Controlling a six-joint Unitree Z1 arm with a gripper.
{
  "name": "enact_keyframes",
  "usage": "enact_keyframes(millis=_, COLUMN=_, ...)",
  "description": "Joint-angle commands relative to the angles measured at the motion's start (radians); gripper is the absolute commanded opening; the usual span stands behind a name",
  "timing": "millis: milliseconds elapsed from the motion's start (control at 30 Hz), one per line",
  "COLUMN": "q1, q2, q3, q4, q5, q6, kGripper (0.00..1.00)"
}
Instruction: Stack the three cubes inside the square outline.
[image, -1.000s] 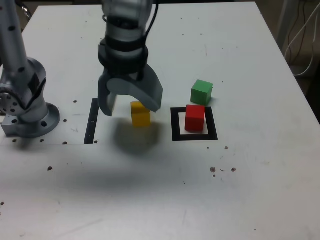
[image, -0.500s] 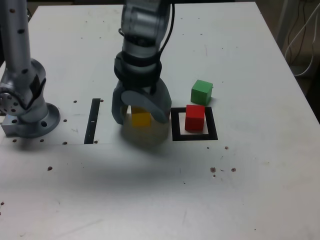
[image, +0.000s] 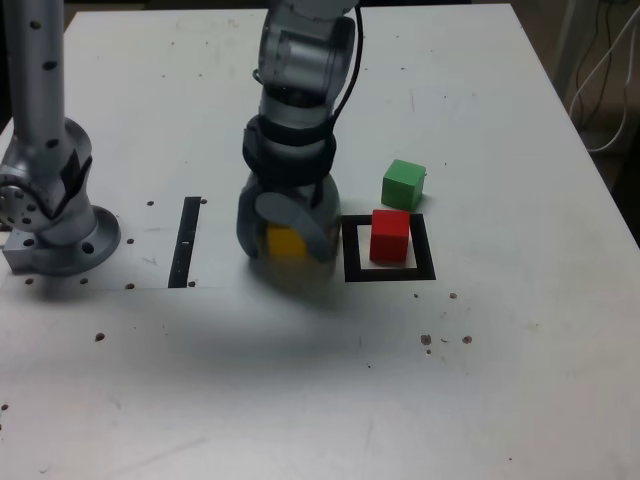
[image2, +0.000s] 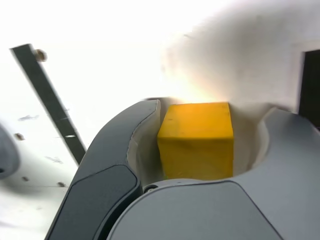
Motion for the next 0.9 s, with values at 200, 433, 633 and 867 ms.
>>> enact_keyframes(millis=200, q1=0.004, q2=-0.002, q3=0.001, q4=-0.024, q5=0.005, q6=-0.03, kGripper=0.27)
enact_keyframes(millis=433, q1=0.004, q2=-0.039, q3=-0.031, q4=0.057, q5=0.036, q6=-0.037, kGripper=0.23)
enact_keyframes(millis=633, q1=0.002, q2=-0.062, q3=-0.181, q4=0.252, q5=0.056, q6=-0.033, kGripper=0.23)
enact_keyframes(millis=867, q1=-0.007, q2=-0.028, q3=-0.382, q4=0.38, q5=0.036, q6=-0.021, kGripper=0.23)
